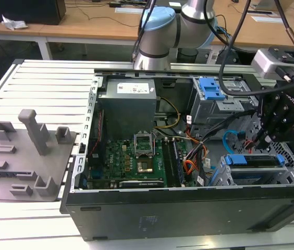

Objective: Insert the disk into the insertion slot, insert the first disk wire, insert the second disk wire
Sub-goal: 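Insert the first disk wire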

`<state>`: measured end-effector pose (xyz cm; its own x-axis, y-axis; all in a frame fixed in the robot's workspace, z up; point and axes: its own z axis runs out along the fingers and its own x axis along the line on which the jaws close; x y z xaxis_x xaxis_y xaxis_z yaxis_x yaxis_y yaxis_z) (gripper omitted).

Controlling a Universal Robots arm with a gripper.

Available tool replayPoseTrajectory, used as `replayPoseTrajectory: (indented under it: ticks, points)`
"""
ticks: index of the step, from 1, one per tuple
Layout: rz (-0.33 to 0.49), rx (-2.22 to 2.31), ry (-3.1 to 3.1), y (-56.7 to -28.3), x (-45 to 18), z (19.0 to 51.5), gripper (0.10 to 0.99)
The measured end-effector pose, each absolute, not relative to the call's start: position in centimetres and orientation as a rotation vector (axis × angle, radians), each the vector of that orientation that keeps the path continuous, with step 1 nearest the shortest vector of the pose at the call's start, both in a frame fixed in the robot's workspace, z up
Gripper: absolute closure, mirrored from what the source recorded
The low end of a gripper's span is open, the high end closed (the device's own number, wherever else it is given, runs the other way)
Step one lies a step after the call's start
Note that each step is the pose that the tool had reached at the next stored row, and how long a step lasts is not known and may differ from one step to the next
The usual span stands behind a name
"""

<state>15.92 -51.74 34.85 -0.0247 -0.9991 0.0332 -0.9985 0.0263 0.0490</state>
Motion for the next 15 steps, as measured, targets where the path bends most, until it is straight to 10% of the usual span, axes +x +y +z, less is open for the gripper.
replayPoseTrajectory:
  ticks: [15]
  points:
    - [-0.023,2.152,-2.213,-53.4,16.4,34.3,0.922]
